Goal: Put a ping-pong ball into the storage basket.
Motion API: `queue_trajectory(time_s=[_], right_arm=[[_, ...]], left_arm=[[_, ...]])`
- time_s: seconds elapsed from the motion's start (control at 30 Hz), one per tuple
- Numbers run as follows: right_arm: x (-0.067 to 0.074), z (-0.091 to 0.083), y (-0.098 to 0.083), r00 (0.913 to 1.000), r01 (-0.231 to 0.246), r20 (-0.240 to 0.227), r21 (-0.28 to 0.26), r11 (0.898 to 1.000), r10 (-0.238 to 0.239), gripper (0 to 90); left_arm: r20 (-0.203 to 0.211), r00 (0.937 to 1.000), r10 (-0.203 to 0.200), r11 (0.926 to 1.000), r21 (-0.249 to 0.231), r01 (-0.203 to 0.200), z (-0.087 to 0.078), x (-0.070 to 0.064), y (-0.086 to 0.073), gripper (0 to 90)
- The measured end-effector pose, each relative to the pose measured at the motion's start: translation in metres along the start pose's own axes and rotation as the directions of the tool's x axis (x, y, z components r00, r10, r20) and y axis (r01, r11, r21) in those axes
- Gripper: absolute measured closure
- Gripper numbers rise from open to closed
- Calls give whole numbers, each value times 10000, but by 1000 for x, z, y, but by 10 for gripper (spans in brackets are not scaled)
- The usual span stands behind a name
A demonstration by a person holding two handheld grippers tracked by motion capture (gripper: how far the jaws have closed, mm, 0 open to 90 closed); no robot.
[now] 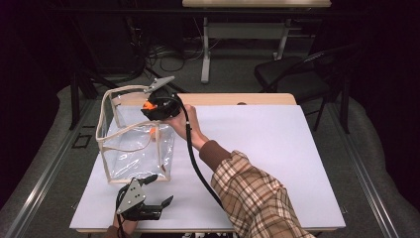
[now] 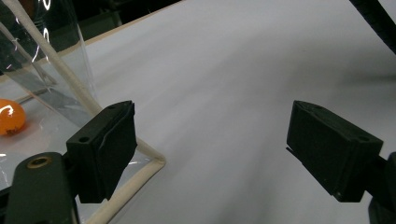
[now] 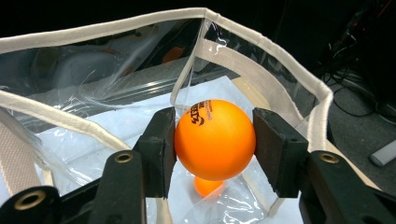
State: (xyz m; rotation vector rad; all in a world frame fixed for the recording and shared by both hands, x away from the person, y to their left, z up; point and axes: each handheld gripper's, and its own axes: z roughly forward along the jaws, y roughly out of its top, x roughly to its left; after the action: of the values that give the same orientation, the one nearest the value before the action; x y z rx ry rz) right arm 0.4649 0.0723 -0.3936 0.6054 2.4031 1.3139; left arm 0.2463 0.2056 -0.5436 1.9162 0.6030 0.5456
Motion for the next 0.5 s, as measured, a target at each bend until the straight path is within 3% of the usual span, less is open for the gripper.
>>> queue_trajectory(time_s=[0.17, 0.37, 0.5], right_arm=[[1, 2, 0, 10000, 1, 29, -2, 10000, -1, 504], [1, 13, -1, 9998, -61, -175, 448, 9990, 69, 497], [-2, 13, -2, 9993, -315, -162, 492, 9983, 323, 378]], left_arm=[[37, 10000, 17, 10000, -13, -17, 1, 0, 0, 159], [33, 10000, -10, 10000, -24, 10, 1, 0, 0, 159], [107, 9999, -42, 10000, -6, 42, 0, 1, 0, 159]])
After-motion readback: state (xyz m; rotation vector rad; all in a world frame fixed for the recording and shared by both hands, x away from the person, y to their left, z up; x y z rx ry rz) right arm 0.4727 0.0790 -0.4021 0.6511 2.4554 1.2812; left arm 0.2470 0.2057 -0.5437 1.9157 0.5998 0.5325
